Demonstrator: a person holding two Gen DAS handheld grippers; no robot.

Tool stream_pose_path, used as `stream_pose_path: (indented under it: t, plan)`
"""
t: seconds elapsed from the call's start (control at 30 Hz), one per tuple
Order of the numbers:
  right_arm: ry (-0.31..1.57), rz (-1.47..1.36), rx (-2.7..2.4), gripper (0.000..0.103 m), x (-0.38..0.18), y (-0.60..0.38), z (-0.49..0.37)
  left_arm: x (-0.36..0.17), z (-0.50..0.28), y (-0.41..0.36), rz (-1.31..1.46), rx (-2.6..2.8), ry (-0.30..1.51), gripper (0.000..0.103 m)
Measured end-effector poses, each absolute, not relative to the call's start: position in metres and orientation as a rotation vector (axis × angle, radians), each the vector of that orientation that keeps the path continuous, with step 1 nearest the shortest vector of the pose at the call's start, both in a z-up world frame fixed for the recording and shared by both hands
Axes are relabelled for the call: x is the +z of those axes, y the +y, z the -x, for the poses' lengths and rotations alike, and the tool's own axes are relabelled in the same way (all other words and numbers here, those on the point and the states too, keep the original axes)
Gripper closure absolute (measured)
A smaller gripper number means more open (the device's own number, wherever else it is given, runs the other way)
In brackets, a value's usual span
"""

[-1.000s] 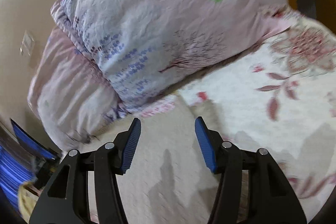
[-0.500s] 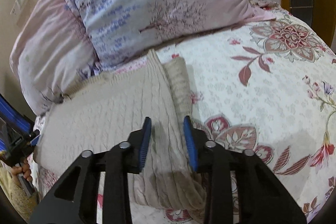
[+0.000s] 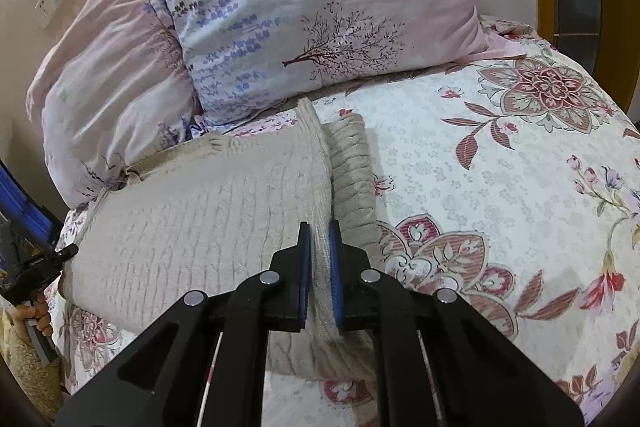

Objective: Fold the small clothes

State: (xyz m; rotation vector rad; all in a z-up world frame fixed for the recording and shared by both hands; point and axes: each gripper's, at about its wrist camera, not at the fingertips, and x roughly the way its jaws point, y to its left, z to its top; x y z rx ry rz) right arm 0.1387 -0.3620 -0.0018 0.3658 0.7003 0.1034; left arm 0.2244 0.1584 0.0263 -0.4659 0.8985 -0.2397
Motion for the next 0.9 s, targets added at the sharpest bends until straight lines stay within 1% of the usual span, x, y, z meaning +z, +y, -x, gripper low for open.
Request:
stream_pose_path:
  t: [0.13, 0.33, 0.47, 0.5, 0.53, 0.57, 0.6, 0.63, 0.7, 0.77, 0.9]
  plan:
    - [0.705, -0.366, 0.082, 0.094, -0.003, -0.362, -0.130, 0.029, -0.218, 0.163, 0.464, -0.246, 0.892, 0.098]
    - [0.753, -0.280, 0.001, 0.094, -0.020, -0.354, -0.143, 0.012, -0.220, 0.166, 0.472, -0.215, 0.922, 0.098]
    - [0.767, -0.195, -0.028, 0.093, -0.016, -0.342, -0.148, 0.016, -0.219, 0.161, 0.458, -0.214, 0.907, 0.093]
    - [0.767, -0.198, -0.030, 0.089, -0.014, -0.343, -0.148, 0.018, -0.217, 0.161, 0.458, -0.210, 0.896, 0.090]
    - [0.759, -0.206, -0.034, 0.082, -0.011, -0.343, -0.147, 0.023, -0.215, 0.162, 0.455, -0.206, 0.876, 0.087]
    - [0.731, -0.211, -0.039, 0.077, -0.005, -0.342, -0.143, 0.027, -0.212, 0.161, 0.451, -0.203, 0.858, 0.079]
    - [0.712, -0.209, -0.042, 0.069, -0.001, -0.340, -0.140, 0.033, -0.208, 0.161, 0.442, -0.196, 0.823, 0.073]
    - [0.676, -0.196, -0.037, 0.065, 0.007, -0.336, -0.136, 0.041, -0.204, 0.159, 0.425, -0.192, 0.782, 0.070]
    - [0.658, -0.171, 0.006, 0.065, 0.015, -0.324, -0.136, 0.052, -0.199, 0.150, 0.390, -0.214, 0.738, 0.063]
    - [0.669, -0.143, 0.057, 0.065, 0.019, -0.309, -0.142, 0.057, -0.198, 0.135, 0.345, -0.254, 0.725, 0.059]
    - [0.701, -0.097, 0.111, 0.065, 0.012, -0.283, -0.156, 0.049, -0.204, 0.110, 0.295, -0.304, 0.773, 0.059]
